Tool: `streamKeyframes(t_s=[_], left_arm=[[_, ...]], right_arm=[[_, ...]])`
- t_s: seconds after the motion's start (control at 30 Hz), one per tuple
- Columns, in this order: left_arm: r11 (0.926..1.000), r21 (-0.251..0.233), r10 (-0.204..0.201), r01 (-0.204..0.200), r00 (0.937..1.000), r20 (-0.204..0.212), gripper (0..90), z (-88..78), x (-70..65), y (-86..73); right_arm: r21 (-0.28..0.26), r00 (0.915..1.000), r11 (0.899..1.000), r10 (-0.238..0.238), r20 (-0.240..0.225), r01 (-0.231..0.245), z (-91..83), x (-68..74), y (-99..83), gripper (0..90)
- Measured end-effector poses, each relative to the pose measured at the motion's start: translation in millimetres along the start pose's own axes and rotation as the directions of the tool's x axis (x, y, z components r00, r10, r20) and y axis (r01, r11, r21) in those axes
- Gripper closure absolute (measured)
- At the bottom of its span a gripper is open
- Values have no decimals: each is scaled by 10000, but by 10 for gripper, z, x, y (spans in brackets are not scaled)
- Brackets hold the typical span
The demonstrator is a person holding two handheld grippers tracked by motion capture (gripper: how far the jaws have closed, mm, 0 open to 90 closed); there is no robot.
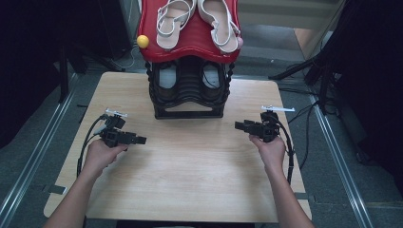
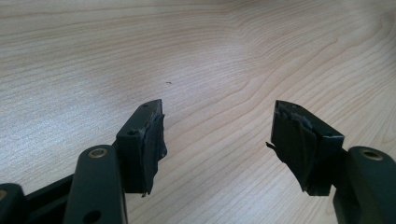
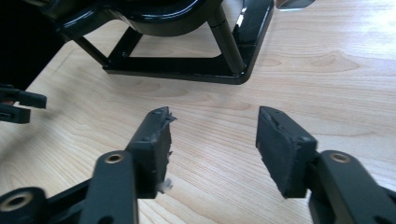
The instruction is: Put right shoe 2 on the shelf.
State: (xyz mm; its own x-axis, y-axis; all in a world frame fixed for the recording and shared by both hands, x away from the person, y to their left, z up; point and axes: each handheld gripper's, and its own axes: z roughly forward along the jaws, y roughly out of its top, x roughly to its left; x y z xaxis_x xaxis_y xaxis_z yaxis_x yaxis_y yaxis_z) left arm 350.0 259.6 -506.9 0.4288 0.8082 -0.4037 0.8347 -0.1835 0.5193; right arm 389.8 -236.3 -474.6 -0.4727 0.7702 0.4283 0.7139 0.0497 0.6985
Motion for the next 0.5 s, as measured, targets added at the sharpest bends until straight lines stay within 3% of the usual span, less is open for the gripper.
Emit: streamKeyframes(t_s=[0.17, 0.5], left_arm=[[10000, -22, 14, -14, 10000, -18, 351, -7, 9, 0], [10000, -57, 0, 0, 10000, -58, 351, 0, 8, 1]], right_arm=[[-223, 10000, 9997, -55, 21, 55, 16, -2, -57, 451], [-108, 9996, 9998, -150, 220, 152, 45, -34, -141, 464]])
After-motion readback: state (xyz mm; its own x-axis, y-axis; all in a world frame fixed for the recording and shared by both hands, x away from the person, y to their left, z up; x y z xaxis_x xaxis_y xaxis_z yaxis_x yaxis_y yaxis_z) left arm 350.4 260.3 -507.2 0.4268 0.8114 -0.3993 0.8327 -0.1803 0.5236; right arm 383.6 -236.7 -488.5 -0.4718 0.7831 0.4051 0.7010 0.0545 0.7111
